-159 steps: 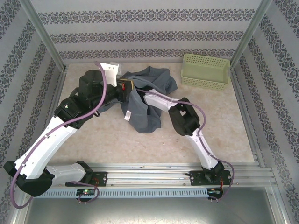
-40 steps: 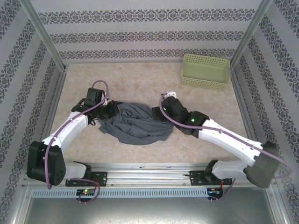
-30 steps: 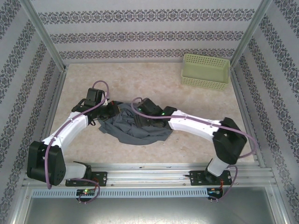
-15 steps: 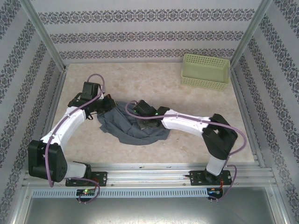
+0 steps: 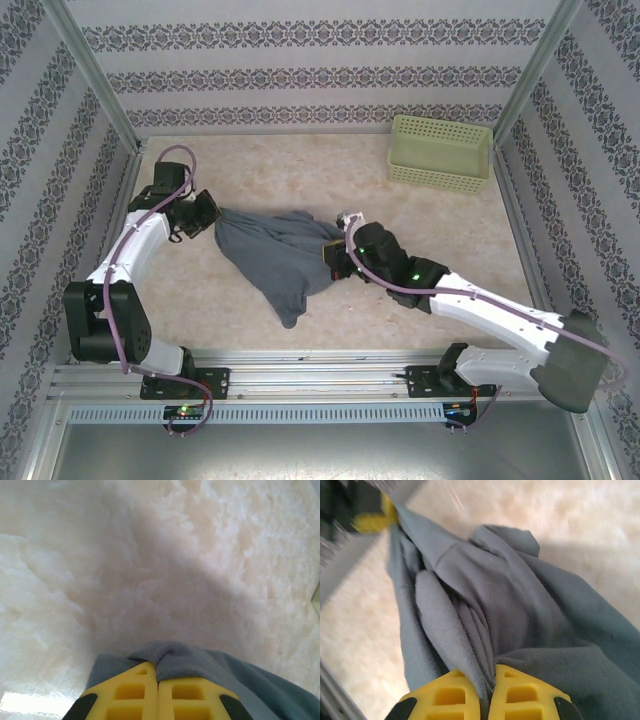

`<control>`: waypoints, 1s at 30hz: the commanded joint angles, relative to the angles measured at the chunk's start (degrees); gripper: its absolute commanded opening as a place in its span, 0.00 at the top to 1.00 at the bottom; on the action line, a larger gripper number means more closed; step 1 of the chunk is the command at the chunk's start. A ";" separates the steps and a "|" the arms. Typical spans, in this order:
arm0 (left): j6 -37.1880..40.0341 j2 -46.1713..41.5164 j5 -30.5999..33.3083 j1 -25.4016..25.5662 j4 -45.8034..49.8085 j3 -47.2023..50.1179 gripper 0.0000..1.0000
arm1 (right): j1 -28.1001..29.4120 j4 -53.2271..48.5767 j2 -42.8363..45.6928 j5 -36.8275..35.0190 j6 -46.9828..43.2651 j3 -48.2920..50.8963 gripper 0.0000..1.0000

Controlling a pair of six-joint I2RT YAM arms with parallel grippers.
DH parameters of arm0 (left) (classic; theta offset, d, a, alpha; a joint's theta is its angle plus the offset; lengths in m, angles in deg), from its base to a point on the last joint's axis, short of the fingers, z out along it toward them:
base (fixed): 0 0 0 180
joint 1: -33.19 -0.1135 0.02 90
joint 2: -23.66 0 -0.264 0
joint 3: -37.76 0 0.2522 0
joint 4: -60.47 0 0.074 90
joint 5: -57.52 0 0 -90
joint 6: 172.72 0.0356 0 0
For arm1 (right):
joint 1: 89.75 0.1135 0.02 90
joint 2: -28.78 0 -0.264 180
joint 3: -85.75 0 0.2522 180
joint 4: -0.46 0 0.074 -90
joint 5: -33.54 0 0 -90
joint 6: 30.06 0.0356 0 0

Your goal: Fold the inside-out t-shirt

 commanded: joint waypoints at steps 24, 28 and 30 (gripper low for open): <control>-8.03 -3.44 10.75 29.80 -9.36 15.63 0.53 | -3.74 -5.03 -22.51 1.65 0.55 -14.60 0.28; -7.37 -4.60 9.46 29.89 -11.53 17.69 0.65 | -3.86 -4.89 -29.22 2.38 1.02 -17.99 0.38; -6.94 -5.86 9.16 29.88 -12.34 18.98 0.77 | -3.77 -5.97 -32.63 3.84 1.56 -20.60 0.58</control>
